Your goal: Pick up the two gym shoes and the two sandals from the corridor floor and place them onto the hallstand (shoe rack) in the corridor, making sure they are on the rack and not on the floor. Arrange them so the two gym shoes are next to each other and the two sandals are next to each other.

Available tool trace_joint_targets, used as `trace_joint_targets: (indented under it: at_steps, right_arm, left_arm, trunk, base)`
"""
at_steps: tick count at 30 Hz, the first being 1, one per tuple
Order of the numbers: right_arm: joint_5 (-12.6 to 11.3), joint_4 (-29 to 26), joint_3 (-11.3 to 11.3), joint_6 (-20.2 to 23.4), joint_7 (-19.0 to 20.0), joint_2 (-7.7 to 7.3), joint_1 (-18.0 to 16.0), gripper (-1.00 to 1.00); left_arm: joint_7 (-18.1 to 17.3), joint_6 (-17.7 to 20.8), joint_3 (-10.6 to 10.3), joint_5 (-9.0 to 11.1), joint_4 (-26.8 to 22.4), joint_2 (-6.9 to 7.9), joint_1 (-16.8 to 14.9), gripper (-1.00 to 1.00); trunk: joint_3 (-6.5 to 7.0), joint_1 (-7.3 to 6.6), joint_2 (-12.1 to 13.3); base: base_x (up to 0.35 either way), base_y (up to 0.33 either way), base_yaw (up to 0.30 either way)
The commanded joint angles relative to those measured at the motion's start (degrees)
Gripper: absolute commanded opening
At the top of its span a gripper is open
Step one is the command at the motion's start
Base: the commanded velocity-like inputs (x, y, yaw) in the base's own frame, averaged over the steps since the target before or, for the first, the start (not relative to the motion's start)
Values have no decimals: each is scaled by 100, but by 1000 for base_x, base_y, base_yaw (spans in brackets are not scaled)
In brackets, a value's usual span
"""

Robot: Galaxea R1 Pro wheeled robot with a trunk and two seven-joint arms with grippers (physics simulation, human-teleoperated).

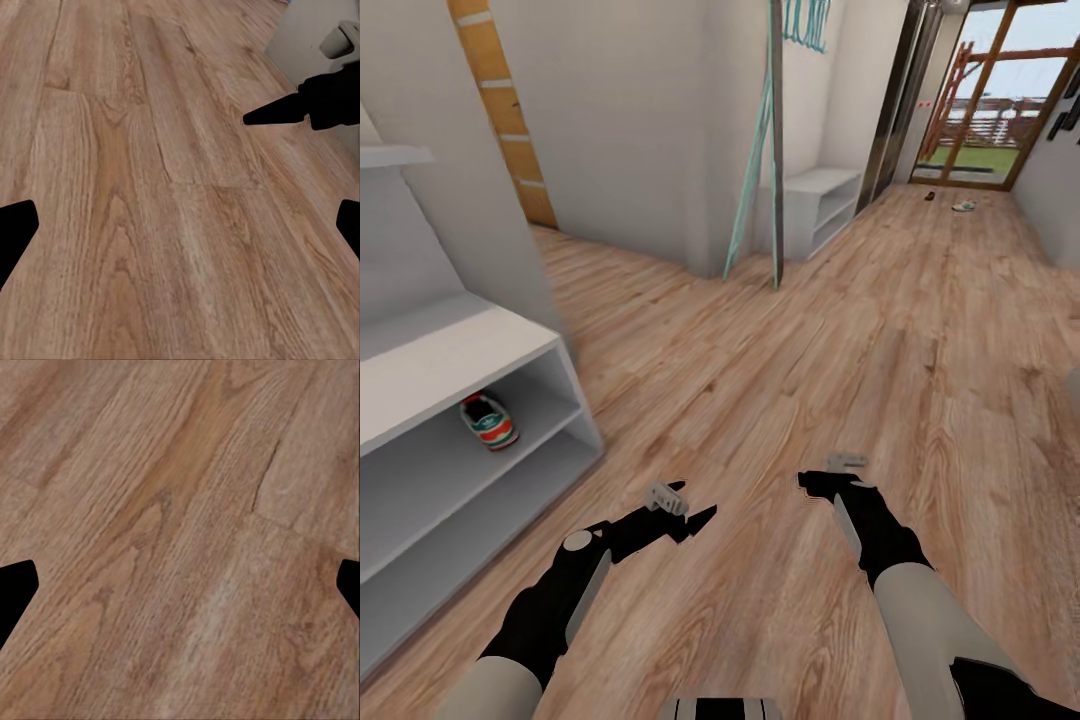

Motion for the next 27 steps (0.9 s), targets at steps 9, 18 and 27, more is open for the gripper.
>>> trace_joint_targets:
  at_steps: [9,18,27]
  right_arm:
    - [52,-10,-24,28,10,8,-1,100]
    - [52,-13,-24,28,10,8,-2,100]
    - [50,-11,-24,28,10,8,-2,100]
  left_arm:
    - [-17,43,2,32,1,0,-1,100]
    - [-11,51,41,32,4,6,-1,100]
    - [-13,52,802,32,9,9,-1,100]
  trunk:
    - [50,3,-2]
    - [80,3,-2]
    - [157,3,-2]
  base:
    - [336,-122,-247]
    - [344,-49,-69]
    - [348,-3,-96]
